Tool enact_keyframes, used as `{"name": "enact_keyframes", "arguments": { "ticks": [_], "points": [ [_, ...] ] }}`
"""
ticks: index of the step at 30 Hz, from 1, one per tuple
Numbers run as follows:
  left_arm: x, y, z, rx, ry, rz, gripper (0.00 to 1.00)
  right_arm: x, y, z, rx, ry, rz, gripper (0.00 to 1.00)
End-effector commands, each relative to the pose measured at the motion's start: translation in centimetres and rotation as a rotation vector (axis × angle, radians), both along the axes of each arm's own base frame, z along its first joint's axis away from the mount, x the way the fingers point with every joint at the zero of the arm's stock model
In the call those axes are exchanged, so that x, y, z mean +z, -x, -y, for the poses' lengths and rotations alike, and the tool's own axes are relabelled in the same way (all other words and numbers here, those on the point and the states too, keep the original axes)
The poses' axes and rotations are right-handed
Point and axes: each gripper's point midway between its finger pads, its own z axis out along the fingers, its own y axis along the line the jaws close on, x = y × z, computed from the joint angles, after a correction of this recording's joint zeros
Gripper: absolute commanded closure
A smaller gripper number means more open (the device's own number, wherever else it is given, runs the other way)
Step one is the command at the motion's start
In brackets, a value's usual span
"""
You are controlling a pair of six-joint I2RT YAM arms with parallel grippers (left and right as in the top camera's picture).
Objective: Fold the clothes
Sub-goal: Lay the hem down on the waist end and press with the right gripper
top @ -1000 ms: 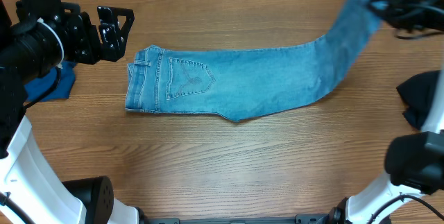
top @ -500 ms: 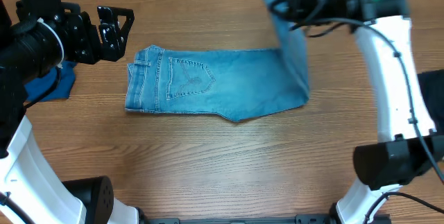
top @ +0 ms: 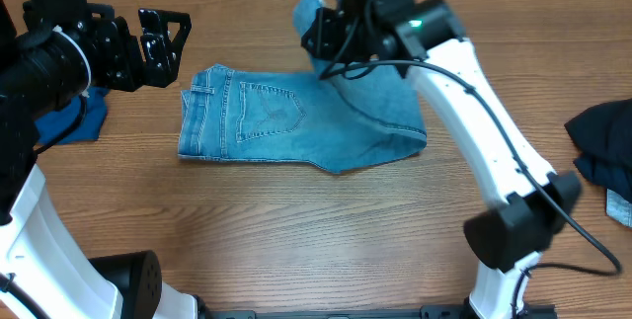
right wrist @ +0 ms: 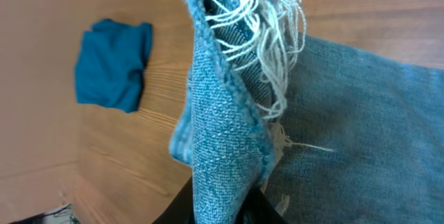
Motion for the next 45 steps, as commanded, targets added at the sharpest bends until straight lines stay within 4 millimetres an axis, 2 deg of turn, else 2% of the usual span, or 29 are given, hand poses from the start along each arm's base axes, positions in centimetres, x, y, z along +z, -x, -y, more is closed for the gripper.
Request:
{"name": "enact_keyframes", "arguments": {
  "ticks": [1, 6, 11, 26, 28, 29, 31, 33, 35, 39, 45],
  "points": [
    [-0.2, -0.1, 0.3, -0.022, 0.001, -0.004, 0.00, -4.1, -0.2, -2.2, 0.004, 0.035, -0.062, 0.84],
    [-0.2, -0.1, 0.3, -0.022, 0.001, -0.004, 0.00, -7.1, 0.5, -5.7, 0.064, 0.046, -0.078, 0.83],
    [-0.2, -0.1, 0.3, -0.022, 0.001, -0.004, 0.00, -8.9, 1.4, -8.5, 0.093, 0.038, -0.090, 0.82],
    [-0.2, -0.1, 0.3, -0.022, 0.001, -0.004, 0.00, -12.9, 3.1, -13.5, 0.128, 0.025, -0.116, 0.77],
    [-0.2, -0.1, 0.3, -0.022, 0.001, -0.004, 0.00, -13.2, 3.3, -14.3, 0.141, 0.019, -0.106, 0.67],
    [-0.2, -0.1, 0.3, -0.022, 0.001, -0.004, 0.00, -12.9, 3.6, -15.2, 0.156, 0.004, -0.087, 0.51],
    [-0.2, -0.1, 0.3, -0.022, 0.001, -0.004, 0.00, -12.2, 3.8, -16.3, 0.174, -0.023, -0.055, 0.37],
    [-0.2, -0.1, 0.3, -0.022, 0.001, -0.004, 0.00, -11.1, 4.2, -18.0, 0.211, -0.077, -0.018, 0.30],
    [-0.2, -0.1, 0.3, -0.022, 0.001, -0.004, 0.00, -10.0, 4.6, -19.4, 0.254, -0.133, 0.010, 0.30],
    [-0.2, -0.1, 0.3, -0.022, 0.001, -0.004, 0.00, -9.8, 4.3, -19.1, 0.251, -0.138, 0.007, 0.29],
    [-0.2, -0.1, 0.3, -0.022, 0.001, -0.004, 0.00, -12.5, 0.7, -12.5, 0.140, -0.023, -0.077, 0.30]
  ]
}}
